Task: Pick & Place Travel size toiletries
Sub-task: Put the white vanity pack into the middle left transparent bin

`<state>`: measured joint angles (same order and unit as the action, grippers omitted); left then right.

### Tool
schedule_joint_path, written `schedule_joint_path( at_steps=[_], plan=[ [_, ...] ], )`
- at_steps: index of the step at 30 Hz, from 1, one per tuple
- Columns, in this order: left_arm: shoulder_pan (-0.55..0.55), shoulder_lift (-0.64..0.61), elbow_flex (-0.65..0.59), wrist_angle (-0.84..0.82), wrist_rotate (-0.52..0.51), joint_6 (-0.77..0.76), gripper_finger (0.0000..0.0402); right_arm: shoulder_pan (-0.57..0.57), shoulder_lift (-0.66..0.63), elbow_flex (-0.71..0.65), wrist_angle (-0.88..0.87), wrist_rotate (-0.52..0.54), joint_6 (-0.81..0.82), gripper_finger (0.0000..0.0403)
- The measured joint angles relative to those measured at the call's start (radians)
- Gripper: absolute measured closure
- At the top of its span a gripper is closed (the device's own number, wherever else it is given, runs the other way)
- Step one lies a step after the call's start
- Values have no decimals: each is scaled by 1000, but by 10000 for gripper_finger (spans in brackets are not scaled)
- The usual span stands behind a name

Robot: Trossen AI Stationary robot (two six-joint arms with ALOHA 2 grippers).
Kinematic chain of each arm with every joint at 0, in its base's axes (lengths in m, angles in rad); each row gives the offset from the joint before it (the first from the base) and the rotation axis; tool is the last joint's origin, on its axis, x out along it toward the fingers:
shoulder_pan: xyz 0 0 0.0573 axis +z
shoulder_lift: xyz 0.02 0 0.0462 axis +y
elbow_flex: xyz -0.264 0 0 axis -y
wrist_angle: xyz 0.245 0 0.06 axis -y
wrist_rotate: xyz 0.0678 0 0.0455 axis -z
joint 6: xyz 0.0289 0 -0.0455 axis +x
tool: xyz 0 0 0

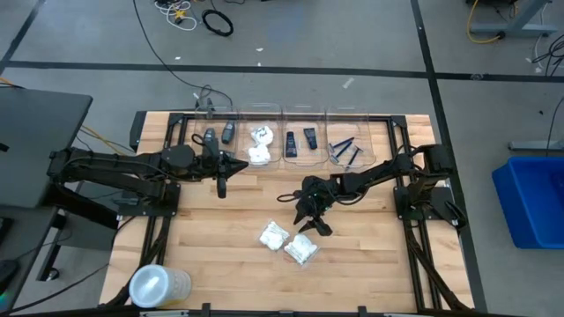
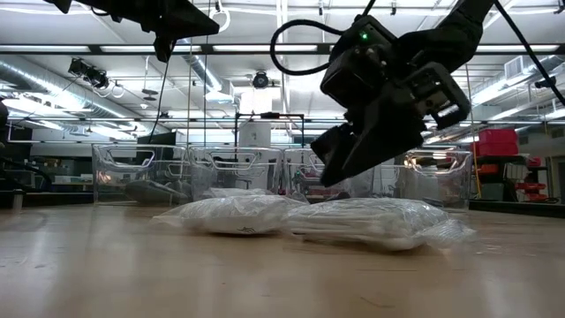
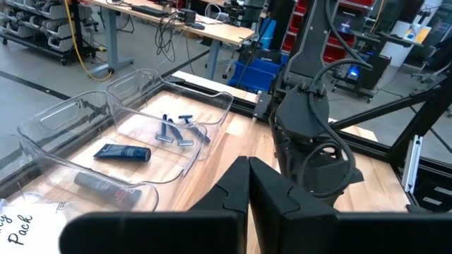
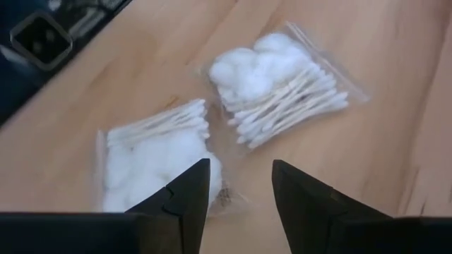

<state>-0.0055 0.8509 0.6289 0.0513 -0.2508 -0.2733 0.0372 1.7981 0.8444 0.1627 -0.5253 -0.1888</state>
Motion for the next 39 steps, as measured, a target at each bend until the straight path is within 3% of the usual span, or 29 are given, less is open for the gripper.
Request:
schedule_joint_path(
  at_steps=[5, 14, 25, 39],
  plan=[
    [0, 0, 0, -1, 0, 0, 383, 0, 0, 0, 0, 25, -172, 245],
    [0, 0, 0, -13, 0, -3, 394, 3, 0, 0, 13, 28, -191, 237],
    [0, 0, 0, -20, -26, -18, 383, 5, -1, -17, -1, 27, -463, 244],
    [0, 0, 0, -20, -26, -19, 383, -25, 0, -60, 72, 16, -538, 236]
  ],
)
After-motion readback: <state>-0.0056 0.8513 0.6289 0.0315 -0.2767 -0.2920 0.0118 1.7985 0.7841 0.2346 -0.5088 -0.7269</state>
